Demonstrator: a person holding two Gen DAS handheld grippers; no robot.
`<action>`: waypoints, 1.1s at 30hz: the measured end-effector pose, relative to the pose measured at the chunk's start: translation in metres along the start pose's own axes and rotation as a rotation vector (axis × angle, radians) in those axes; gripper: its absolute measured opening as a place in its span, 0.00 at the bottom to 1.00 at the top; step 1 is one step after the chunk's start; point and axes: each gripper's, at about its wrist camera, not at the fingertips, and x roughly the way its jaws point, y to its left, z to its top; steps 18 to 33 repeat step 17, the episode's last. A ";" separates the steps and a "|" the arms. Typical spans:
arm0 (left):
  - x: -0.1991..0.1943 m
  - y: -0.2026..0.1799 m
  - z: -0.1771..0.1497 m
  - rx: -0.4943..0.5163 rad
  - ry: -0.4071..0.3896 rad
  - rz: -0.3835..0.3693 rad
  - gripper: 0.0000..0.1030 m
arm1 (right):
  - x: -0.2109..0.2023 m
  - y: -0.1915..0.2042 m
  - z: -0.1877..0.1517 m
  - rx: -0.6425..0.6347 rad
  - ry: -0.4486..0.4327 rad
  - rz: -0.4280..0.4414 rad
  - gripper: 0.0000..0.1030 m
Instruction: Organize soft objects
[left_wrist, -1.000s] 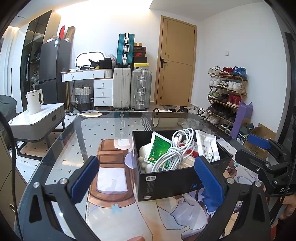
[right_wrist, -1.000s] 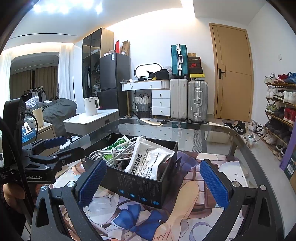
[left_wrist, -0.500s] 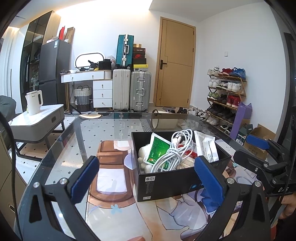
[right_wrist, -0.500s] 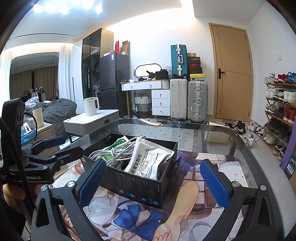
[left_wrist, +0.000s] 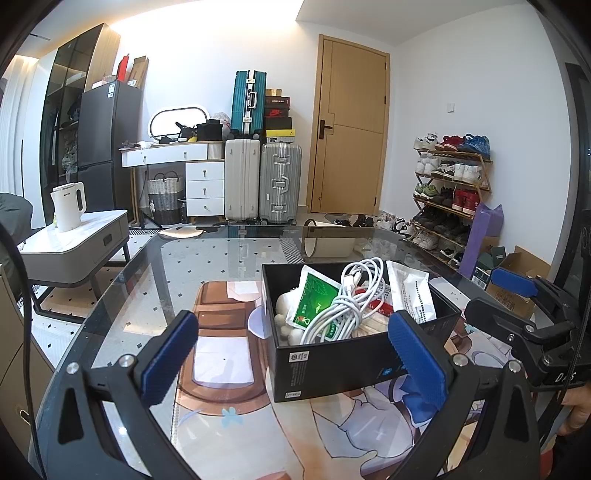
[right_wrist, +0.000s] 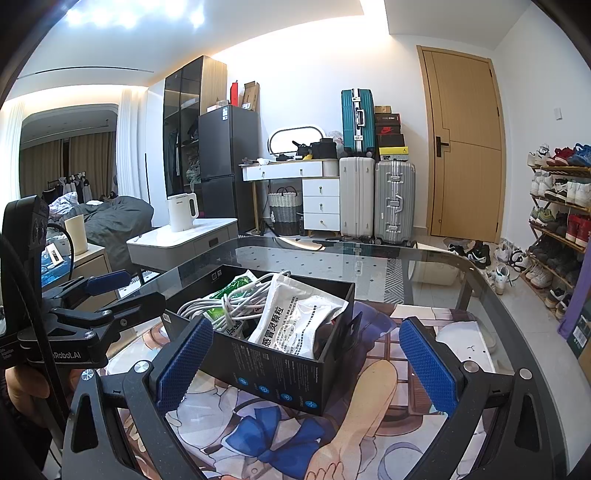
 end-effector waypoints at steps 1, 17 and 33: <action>0.000 0.000 0.000 0.000 0.001 0.000 1.00 | 0.000 0.000 0.000 0.001 0.000 0.000 1.00; -0.001 -0.001 0.002 0.001 -0.002 0.003 1.00 | 0.000 0.000 0.000 -0.002 -0.001 -0.001 1.00; -0.001 -0.001 0.002 0.001 -0.002 0.003 1.00 | 0.000 0.000 0.000 -0.002 -0.001 -0.001 1.00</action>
